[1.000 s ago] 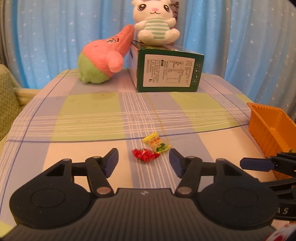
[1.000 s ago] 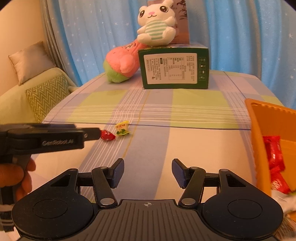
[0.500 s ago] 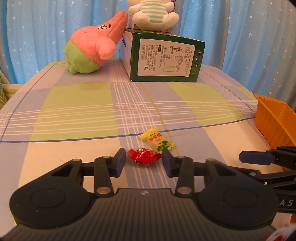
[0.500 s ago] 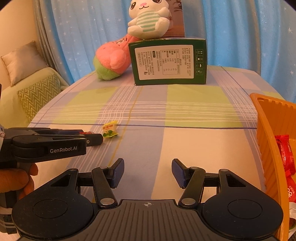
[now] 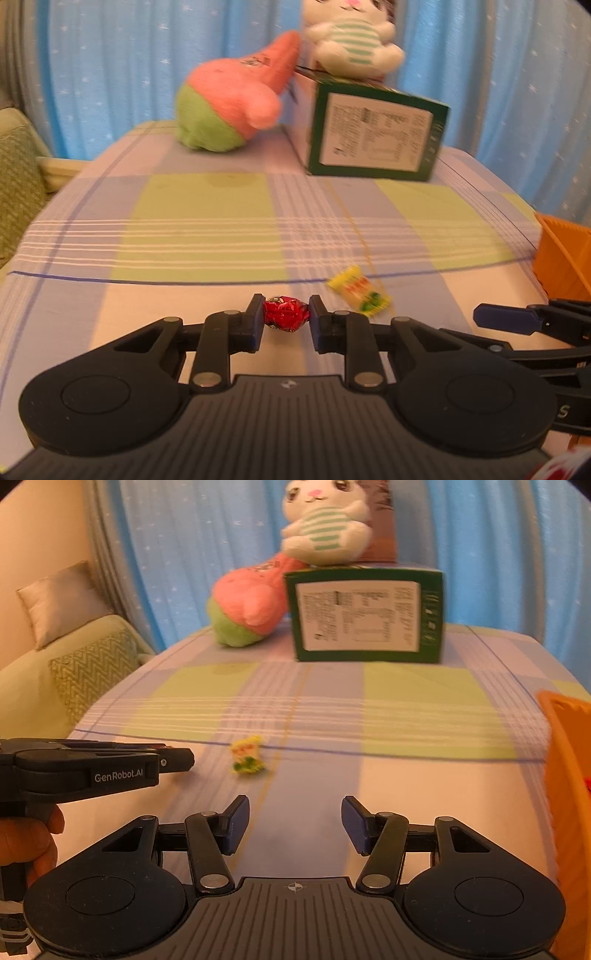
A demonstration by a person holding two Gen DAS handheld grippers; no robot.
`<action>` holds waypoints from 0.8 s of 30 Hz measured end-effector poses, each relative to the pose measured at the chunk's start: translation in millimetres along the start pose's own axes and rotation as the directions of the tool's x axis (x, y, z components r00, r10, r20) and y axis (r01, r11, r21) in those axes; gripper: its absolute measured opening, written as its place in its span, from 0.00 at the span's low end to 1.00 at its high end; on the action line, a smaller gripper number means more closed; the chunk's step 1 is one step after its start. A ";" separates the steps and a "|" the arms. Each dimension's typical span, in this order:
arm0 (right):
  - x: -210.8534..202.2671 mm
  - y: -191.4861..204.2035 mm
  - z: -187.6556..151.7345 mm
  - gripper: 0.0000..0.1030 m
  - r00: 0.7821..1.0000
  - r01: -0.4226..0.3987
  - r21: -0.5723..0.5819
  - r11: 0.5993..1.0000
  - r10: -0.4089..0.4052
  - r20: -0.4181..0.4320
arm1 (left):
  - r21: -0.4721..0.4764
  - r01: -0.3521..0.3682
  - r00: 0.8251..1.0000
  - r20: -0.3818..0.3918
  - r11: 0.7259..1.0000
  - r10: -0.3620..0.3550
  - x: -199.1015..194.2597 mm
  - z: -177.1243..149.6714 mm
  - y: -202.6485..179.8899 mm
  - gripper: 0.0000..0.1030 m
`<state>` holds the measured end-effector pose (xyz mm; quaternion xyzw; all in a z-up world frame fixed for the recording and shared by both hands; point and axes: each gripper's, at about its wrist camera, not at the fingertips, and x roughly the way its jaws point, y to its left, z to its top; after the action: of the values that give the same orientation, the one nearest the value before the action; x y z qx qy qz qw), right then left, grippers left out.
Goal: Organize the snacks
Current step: 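Grasp the yellow candy packet with the right tool while the left tool holds the red candy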
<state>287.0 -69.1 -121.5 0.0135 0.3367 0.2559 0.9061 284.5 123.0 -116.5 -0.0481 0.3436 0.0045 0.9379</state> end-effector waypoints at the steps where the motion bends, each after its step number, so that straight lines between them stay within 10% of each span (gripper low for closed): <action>1: 4.0 3.3 2.9 0.47 1.000 -0.008 -0.014 1.000 0.008 0.003 | -0.014 -0.010 1.000 0.004 1.000 0.010 -1.5 0.9 3.7 0.22; 24: 49.9 27.3 13.7 0.20 1.000 0.009 -0.069 0.998 -0.011 -0.024 | -0.138 -0.016 1.000 0.000 0.990 0.016 -7.9 1.3 24.8 0.22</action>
<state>315.1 -19.7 -135.7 -0.0226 0.3389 0.2629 0.9031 278.3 148.0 -112.6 -0.1101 0.3422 0.0357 0.9325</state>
